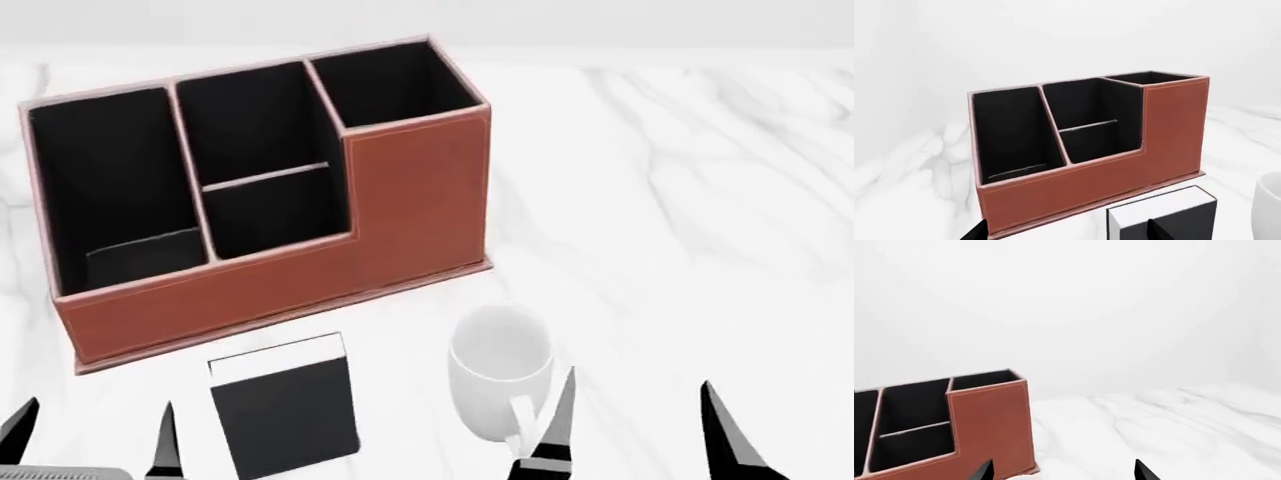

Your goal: Pick up the book and place it in the front compartment of the caddy.

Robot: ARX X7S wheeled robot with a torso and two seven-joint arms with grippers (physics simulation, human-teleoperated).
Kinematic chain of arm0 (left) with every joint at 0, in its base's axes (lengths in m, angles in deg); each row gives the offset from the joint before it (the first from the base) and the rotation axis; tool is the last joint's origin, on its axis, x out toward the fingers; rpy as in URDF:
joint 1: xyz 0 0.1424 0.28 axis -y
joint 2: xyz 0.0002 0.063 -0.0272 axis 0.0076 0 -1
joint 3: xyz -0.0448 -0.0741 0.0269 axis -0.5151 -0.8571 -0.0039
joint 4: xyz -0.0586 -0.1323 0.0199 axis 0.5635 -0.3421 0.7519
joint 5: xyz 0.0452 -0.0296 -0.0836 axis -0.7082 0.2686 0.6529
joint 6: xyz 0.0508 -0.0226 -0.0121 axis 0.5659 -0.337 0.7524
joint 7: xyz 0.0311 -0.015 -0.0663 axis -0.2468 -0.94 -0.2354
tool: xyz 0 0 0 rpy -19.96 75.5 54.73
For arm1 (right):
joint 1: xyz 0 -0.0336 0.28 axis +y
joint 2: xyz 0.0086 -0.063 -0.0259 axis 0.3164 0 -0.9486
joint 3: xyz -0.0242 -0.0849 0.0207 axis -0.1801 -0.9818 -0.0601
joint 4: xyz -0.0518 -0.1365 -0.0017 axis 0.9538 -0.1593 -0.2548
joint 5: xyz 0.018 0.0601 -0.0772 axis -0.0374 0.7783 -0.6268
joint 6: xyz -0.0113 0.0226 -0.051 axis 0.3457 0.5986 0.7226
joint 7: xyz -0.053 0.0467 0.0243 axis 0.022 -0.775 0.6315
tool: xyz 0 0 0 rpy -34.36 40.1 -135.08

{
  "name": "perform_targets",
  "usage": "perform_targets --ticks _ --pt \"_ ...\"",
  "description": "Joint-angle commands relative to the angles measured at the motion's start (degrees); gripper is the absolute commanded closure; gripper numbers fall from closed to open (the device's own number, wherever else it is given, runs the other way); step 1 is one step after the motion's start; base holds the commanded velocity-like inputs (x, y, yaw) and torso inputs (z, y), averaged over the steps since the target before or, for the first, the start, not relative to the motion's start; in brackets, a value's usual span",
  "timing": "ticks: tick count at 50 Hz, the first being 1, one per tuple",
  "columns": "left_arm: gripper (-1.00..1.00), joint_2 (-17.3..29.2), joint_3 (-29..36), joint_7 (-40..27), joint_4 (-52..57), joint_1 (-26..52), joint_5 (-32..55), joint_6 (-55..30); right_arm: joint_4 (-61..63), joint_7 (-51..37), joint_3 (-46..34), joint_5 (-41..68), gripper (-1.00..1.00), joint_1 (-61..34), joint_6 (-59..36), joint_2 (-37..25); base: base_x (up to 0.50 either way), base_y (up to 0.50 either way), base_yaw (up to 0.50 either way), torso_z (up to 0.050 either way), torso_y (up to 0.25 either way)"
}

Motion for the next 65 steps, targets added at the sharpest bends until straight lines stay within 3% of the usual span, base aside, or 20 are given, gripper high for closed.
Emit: perform_targets --ticks 1,47,52,65 --pt "-1.00 0.05 -1.09 0.74 3.84 -0.80 0.24 -1.29 5.01 -0.93 3.89 1.45 -1.00 0.10 -1.42 -0.04 0.50 0.00 0.00 0.000 0.000" --pt "-1.00 1.75 0.03 -0.21 3.94 -0.17 3.75 -2.35 4.77 -2.94 3.47 3.33 -1.00 -0.34 -0.74 -1.84 0.50 0.00 0.00 0.000 0.001" --pt "-1.00 1.87 0.15 -0.17 3.40 -0.14 3.88 -1.90 3.96 -2.55 3.71 6.78 -1.00 -1.54 -5.10 -2.60 0.50 0.00 0.00 0.000 0.002" --pt "-1.00 2.12 0.33 -0.41 2.81 -0.24 4.25 -1.26 1.80 -1.47 2.53 7.27 -1.00 -1.15 -2.27 -3.05 0.02 0.00 0.00 0.000 0.001"
